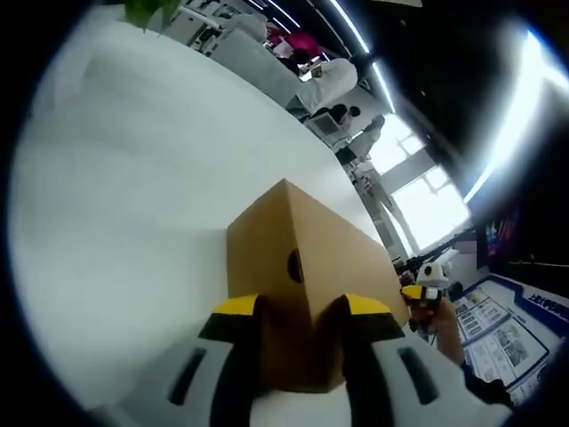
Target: Operate the shoe box by opening the lid, removing the specified soft item, and placing it in the target area until the item is outside and the box remains undamaged.
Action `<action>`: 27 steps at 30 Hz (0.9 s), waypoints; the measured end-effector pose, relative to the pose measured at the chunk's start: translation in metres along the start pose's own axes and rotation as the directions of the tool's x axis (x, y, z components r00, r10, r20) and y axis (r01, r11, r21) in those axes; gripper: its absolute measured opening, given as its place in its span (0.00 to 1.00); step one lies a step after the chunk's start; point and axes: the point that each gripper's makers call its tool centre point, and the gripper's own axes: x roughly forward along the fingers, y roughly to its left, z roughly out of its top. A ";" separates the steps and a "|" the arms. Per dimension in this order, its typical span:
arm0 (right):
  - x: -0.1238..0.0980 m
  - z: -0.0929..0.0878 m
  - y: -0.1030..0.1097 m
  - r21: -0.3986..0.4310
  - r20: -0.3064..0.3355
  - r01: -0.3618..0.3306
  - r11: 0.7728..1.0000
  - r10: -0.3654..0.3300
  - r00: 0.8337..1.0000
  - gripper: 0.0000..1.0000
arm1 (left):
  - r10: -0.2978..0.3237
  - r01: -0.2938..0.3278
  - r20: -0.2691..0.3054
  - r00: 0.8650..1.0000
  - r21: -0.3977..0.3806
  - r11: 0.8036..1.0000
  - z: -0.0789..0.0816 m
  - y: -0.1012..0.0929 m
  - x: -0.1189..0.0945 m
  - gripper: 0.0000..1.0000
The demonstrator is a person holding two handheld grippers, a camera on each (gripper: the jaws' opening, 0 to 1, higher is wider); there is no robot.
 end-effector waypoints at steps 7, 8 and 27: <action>0.000 0.001 0.000 -0.005 -0.004 0.003 1.000 -0.003 1.000 0.31 | 0.006 -0.006 -0.004 1.000 0.001 1.000 -0.007 -0.002 -0.003 0.35; 0.000 0.001 0.000 -0.005 -0.004 0.004 1.000 -0.004 1.000 0.31 | 0.005 -0.005 -0.004 1.000 0.001 1.000 -0.008 -0.002 -0.004 0.35; -0.001 0.002 -0.001 -0.019 -0.012 0.018 1.000 -0.018 1.000 0.31 | -0.004 0.005 0.036 0.999 -0.027 1.000 -0.025 -0.007 -0.014 0.34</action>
